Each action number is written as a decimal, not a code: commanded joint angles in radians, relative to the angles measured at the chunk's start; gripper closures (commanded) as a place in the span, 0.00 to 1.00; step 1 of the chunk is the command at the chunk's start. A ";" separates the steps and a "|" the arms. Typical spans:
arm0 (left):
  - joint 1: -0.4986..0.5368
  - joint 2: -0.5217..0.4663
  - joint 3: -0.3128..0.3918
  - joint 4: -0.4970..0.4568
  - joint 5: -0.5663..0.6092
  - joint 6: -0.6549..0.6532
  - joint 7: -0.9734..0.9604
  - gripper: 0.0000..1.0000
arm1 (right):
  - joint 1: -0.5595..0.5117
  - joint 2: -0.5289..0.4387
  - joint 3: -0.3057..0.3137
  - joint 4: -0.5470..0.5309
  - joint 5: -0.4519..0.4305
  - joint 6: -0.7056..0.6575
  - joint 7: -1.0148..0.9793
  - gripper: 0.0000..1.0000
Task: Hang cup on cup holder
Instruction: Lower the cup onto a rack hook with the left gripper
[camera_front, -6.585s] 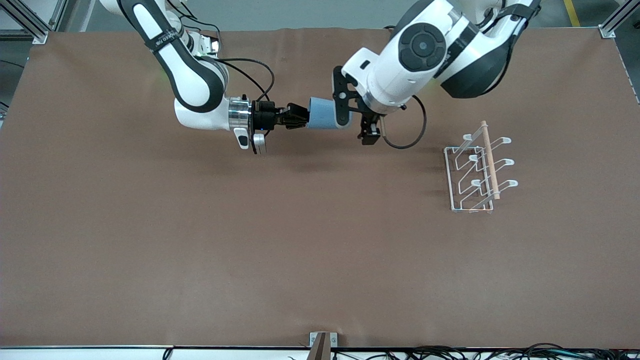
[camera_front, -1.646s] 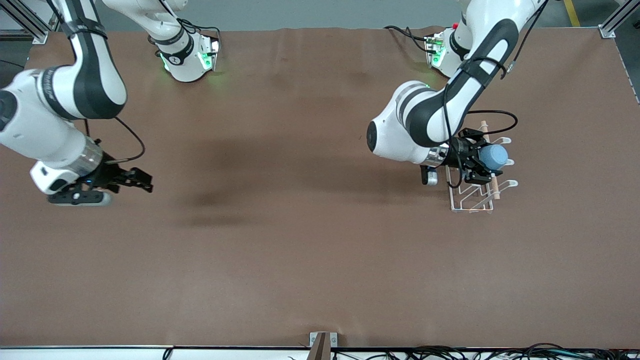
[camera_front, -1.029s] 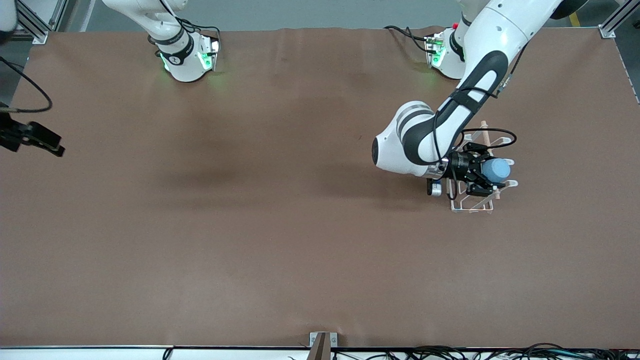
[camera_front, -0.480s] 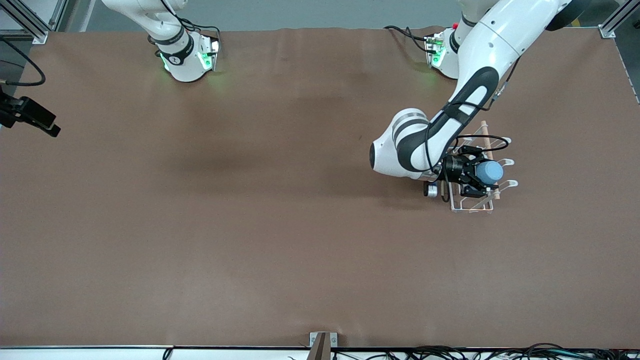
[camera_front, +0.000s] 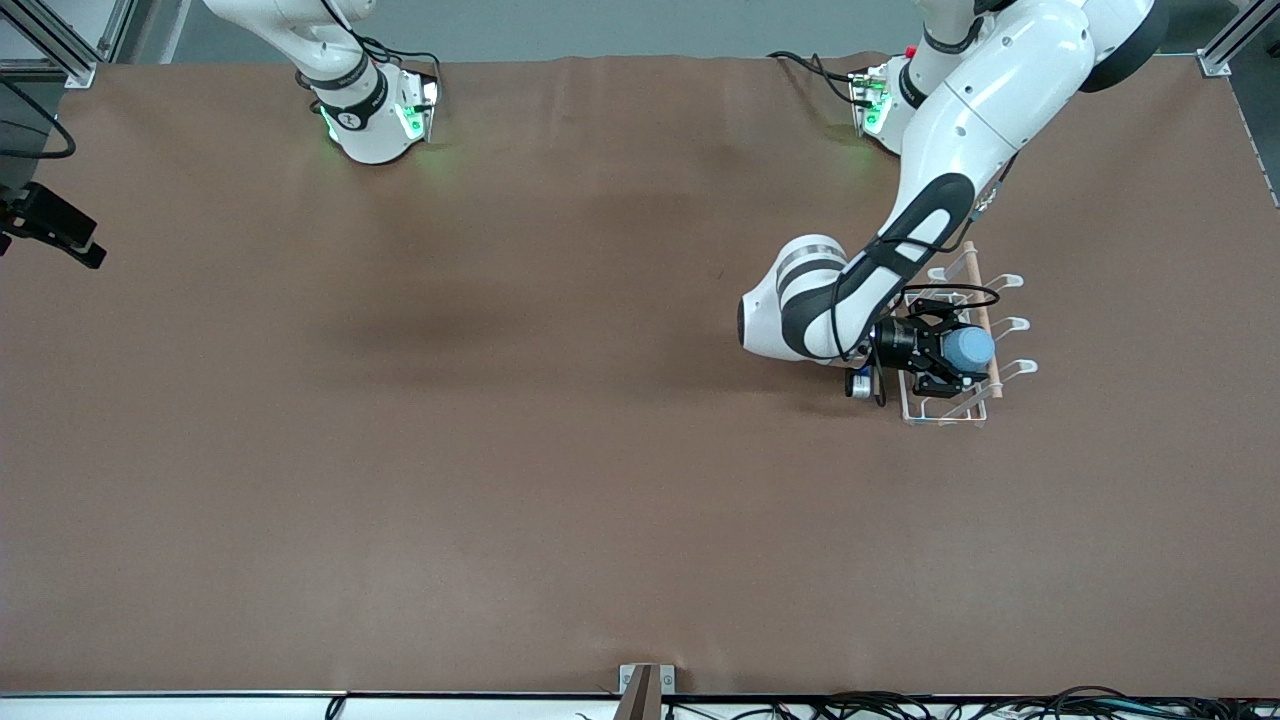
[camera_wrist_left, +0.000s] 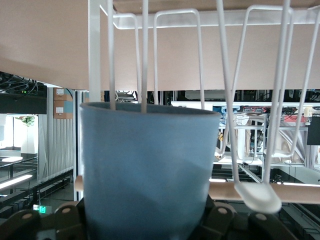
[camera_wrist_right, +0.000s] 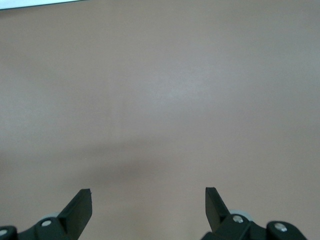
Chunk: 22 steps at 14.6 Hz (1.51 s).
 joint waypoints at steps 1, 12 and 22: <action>-0.016 0.008 0.015 -0.001 0.027 -0.019 -0.005 0.77 | -0.007 0.002 0.002 0.008 0.005 -0.003 -0.018 0.00; -0.030 -0.020 0.018 0.021 0.021 -0.063 -0.025 0.00 | -0.006 0.002 0.002 0.008 0.006 -0.009 -0.018 0.00; -0.013 -0.179 -0.039 0.344 -0.298 -0.083 -0.135 0.00 | -0.007 0.004 0.000 0.008 0.006 -0.007 -0.018 0.00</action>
